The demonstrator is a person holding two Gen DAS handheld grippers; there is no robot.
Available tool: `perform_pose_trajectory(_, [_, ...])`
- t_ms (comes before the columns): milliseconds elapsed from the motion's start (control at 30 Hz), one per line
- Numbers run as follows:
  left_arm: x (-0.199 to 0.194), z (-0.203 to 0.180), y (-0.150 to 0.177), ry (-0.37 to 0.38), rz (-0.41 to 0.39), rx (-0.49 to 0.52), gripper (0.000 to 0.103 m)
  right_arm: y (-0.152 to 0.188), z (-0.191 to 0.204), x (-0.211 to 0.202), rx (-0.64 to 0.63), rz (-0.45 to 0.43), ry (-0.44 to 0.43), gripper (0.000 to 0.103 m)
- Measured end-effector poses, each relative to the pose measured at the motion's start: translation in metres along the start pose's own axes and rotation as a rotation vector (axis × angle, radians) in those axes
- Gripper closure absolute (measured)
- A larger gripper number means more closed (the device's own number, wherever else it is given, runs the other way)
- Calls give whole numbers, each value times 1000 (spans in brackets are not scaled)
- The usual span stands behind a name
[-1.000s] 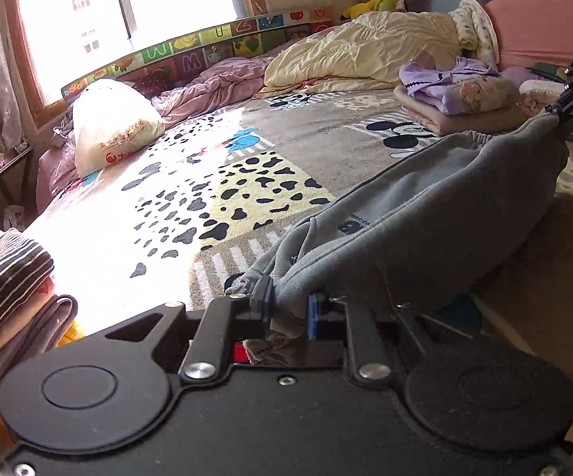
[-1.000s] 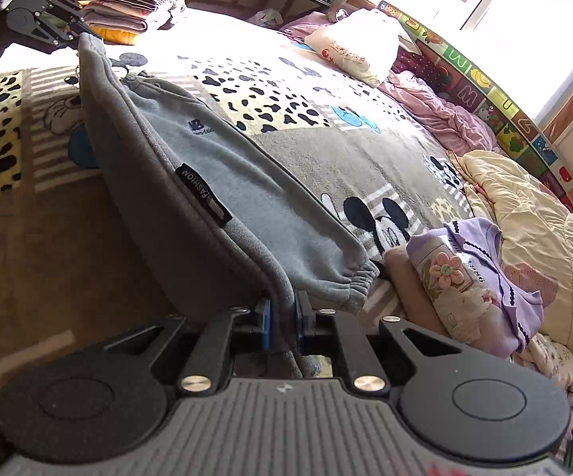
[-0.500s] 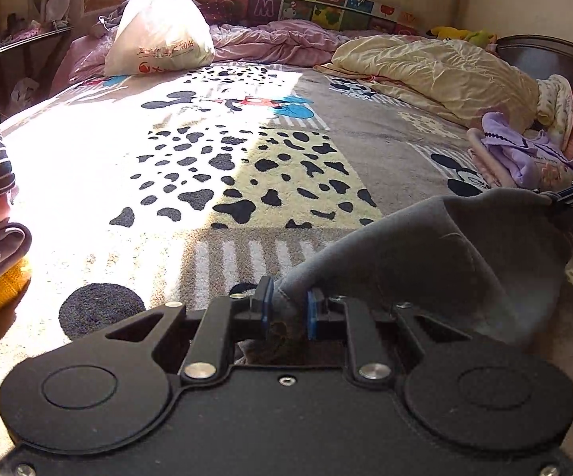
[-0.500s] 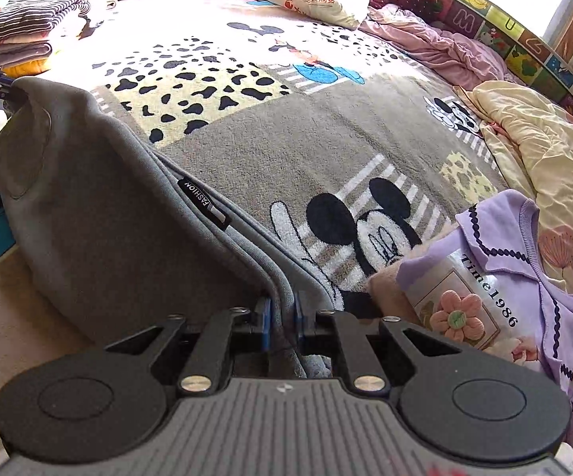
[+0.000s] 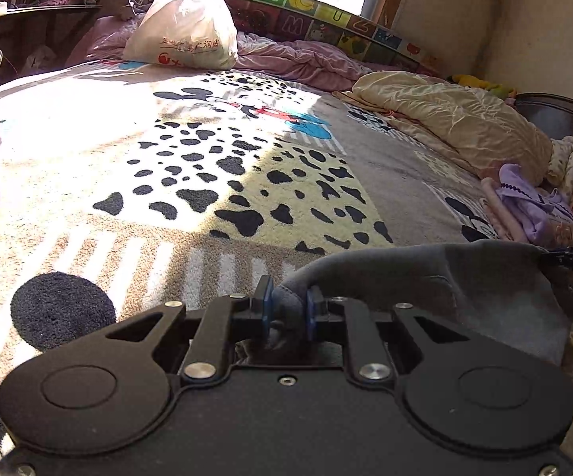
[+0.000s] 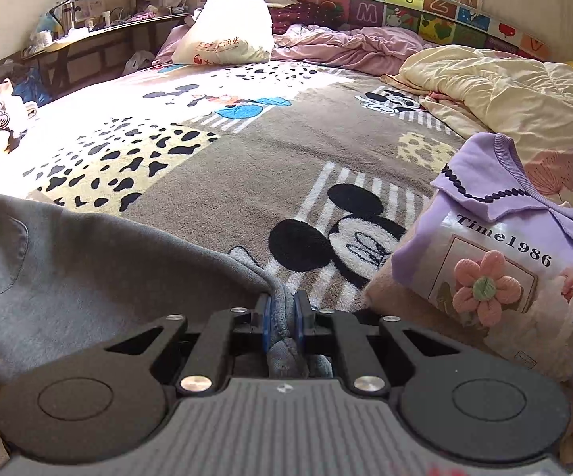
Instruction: Fold clothes
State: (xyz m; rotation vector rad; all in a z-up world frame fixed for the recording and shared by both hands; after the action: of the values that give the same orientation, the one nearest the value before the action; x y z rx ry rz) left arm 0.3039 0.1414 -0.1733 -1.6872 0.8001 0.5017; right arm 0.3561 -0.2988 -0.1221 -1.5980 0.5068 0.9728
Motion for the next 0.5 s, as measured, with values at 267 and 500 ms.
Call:
perform_pose_trajectory(267, [-6,4,4,-44,-49,1,67,1,-8,33,124,-44,107,71])
perform_pose_trajectory(500, [-36,-23,-5,25,-199,82,66,17,-3,-29,170,-254,136,60])
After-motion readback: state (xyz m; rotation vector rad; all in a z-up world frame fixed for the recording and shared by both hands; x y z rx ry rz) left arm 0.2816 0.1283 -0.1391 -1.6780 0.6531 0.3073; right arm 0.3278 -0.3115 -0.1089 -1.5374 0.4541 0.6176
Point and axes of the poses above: each gripper's, at about its wrist camera, not at the fingertips, and x roughly the way its jaws point, z to its left, y to its underside, the point moved 2 cm from there along x, roughly the way its jaws point, and after that the axes turned 11 degrees about z, right-handed, at the moved point
